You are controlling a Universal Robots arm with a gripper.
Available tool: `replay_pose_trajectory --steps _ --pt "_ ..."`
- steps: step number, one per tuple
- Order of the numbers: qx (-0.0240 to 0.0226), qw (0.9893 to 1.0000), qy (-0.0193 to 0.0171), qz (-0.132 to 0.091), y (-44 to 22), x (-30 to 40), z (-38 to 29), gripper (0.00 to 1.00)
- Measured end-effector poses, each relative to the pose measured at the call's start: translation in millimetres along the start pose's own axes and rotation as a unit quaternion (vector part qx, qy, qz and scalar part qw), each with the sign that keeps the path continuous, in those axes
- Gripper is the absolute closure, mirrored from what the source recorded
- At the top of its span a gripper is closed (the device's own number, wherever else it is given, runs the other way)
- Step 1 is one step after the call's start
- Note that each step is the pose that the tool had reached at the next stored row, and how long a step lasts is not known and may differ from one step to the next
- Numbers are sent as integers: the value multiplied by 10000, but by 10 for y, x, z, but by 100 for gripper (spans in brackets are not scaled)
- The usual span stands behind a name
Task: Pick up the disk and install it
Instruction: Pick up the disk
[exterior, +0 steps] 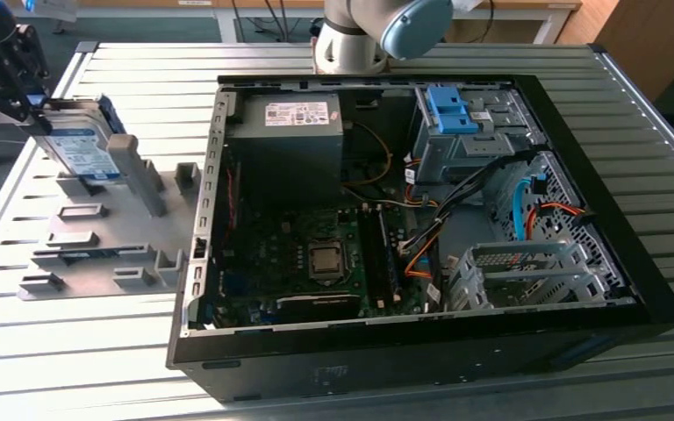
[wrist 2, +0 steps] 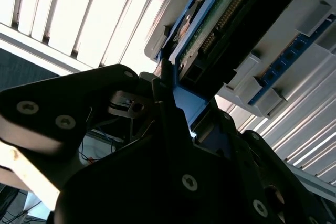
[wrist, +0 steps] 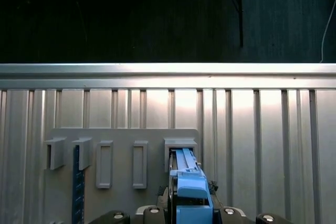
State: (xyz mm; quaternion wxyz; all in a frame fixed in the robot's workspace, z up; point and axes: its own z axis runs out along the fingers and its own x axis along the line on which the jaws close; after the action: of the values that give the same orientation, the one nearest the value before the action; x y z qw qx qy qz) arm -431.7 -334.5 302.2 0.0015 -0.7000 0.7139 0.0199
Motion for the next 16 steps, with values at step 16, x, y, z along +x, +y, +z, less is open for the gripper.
replay_pose_trajectory --steps 16 --pt "0 10000 0 0 1 -2 -57 63"
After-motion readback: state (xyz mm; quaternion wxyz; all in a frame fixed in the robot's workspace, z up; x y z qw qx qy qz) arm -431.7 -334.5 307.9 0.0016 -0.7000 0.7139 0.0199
